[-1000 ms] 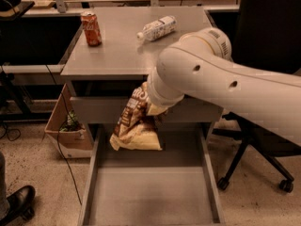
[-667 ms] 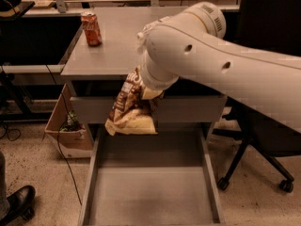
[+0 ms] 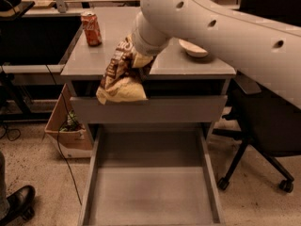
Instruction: Pick brown chip bag from middle drawer and place on counter
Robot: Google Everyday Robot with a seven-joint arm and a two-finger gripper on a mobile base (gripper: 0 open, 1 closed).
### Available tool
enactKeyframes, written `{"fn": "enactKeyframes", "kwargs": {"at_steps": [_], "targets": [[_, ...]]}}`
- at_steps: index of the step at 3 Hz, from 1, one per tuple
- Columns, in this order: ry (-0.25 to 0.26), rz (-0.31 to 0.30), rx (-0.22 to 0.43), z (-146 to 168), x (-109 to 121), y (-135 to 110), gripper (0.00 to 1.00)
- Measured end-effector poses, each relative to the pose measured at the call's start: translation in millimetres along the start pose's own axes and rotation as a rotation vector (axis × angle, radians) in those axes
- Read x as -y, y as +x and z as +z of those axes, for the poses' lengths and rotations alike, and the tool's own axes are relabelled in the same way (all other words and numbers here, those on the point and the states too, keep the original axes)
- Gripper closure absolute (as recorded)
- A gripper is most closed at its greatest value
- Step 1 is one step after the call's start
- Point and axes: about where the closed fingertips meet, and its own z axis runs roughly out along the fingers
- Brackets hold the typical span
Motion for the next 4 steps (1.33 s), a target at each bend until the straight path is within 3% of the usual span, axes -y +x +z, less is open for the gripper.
{"fn": "enactKeyframes", "kwargs": {"at_steps": [2,4], "targets": [[0.072,-0.048,0.091,23.0,81.0,-0.7,1.00],[0.180,-0.100,0.175,87.1,102.0,16.9,1.00]]}}
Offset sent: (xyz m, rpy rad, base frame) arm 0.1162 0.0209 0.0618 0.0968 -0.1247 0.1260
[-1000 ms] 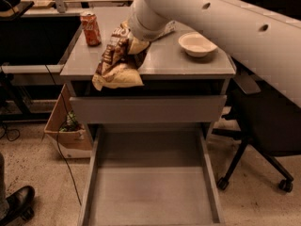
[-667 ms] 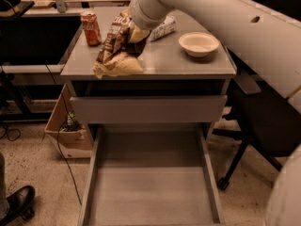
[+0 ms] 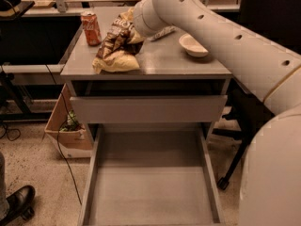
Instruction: Pick brown chip bag from middle drawer and place on counter
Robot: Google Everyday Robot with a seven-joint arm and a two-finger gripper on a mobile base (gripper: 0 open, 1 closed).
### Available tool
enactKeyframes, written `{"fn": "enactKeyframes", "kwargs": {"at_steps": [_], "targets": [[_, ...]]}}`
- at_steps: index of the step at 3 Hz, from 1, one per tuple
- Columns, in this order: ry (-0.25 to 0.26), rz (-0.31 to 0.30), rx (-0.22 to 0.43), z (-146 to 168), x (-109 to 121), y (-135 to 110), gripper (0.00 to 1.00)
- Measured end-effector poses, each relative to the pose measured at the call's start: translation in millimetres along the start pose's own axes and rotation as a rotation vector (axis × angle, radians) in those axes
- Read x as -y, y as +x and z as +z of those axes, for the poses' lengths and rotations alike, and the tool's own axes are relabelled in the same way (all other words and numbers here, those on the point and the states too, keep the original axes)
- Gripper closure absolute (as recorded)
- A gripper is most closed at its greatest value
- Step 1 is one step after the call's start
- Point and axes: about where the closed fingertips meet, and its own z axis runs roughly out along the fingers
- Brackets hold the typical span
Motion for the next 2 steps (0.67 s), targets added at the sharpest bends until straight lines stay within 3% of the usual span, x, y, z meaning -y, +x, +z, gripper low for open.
{"fn": "enactKeyframes", "kwargs": {"at_steps": [1,2], "targets": [[0.009,-0.013,0.022,26.3,-1.3,8.0,0.81],[0.001,-0.023,0.032,41.1,-4.5,13.5,0.50]]}}
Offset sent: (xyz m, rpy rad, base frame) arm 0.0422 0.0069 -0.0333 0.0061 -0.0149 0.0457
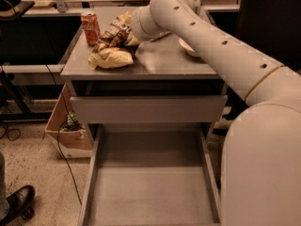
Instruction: Pick brown chip bag from middle drawer and place on counter
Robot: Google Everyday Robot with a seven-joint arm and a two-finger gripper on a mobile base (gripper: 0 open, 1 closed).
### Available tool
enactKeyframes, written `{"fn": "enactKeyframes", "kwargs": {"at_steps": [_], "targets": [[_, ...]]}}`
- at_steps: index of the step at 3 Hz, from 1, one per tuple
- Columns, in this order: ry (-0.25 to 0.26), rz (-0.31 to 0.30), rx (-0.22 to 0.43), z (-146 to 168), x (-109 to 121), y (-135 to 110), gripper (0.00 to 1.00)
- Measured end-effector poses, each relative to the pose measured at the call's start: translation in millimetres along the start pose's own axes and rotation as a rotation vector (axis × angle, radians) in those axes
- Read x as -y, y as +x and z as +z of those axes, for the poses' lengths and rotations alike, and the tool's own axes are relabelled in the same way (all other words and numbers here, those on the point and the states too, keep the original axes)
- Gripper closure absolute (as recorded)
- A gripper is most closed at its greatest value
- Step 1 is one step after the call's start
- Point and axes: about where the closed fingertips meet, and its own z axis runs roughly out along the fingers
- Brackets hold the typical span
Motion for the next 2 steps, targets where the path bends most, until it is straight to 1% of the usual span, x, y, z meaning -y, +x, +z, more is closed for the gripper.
{"fn": "enactKeyframes", "kwargs": {"at_steps": [2], "targets": [[-0.021,-0.020,-0.014,2.0,-3.0,0.4,0.04]]}}
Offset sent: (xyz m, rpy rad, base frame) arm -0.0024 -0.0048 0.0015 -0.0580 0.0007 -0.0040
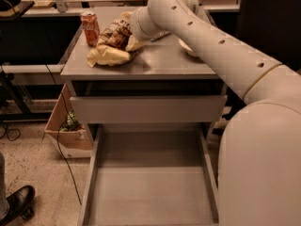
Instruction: Pick brown chip bag from middle drawer and place on counter
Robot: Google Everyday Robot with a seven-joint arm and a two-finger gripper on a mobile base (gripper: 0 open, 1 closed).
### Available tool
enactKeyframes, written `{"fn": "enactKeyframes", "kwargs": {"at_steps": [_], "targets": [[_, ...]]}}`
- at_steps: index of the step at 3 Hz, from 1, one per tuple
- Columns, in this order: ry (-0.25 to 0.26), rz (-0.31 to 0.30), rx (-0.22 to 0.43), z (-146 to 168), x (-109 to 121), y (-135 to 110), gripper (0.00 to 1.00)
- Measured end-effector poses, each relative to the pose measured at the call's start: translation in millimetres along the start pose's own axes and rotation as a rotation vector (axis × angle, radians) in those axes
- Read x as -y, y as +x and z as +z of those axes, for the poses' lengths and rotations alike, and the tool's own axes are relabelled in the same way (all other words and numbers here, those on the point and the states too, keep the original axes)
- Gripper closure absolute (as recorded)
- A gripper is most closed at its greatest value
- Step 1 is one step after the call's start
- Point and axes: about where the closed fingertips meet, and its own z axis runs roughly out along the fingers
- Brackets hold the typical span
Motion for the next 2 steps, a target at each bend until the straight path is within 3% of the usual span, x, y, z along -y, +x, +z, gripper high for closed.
{"fn": "enactKeyframes", "kwargs": {"at_steps": [2], "targets": [[-0.051,-0.027,-0.078,-28.3,0.1,-4.1,0.00]]}}
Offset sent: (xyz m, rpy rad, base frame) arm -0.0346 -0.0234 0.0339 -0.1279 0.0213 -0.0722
